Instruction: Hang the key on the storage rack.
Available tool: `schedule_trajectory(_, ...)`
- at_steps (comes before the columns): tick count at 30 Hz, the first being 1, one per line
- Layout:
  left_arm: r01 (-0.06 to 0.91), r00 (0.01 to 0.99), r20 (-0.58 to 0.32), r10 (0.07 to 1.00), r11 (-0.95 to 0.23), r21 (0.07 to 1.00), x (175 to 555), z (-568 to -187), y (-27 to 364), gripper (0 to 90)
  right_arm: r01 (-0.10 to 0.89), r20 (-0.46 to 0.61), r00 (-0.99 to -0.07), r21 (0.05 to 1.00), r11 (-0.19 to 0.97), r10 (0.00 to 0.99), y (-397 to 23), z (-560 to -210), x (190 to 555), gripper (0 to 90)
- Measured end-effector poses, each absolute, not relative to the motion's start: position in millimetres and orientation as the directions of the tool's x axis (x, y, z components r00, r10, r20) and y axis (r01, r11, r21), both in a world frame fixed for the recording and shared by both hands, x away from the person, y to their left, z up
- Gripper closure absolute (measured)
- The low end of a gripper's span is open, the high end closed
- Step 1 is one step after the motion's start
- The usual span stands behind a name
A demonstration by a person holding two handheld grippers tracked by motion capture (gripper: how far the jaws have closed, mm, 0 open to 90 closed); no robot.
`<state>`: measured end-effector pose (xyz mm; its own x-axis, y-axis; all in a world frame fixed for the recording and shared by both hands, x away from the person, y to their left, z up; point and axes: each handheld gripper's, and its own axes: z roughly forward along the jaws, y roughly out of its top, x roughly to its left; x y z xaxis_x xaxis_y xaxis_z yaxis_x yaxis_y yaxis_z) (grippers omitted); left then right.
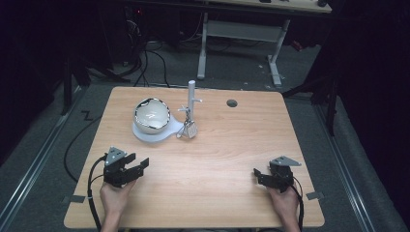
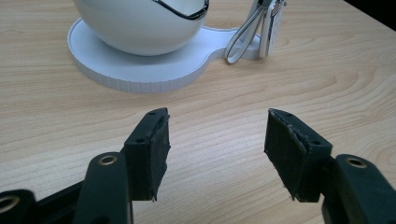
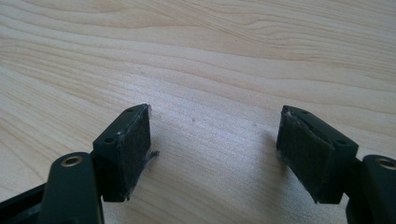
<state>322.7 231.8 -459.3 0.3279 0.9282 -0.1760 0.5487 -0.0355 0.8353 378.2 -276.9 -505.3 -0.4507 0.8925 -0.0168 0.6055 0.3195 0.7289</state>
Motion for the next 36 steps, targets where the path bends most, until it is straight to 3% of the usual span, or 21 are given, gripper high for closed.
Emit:
schedule_trajectory(13, 0.576, 0.28, -0.181, 0.943, -0.014, 0.817, 331.7, -473.1, 233.2, 40.5, 0.605, -0.018, -0.451, 0.729, 0.32, 0.892, -276.9, -505.3, 378.1, 26.2)
schedule_trajectory(36, 0.596, 0.271, -0.089, 0.958, -0.095, 0.797, 347.9, -490.6, 214.0, 38.9, 0.605, -0.017, -0.451, 0.729, 0.32, 0.892, -276.9, -505.3, 378.1, 26.2)
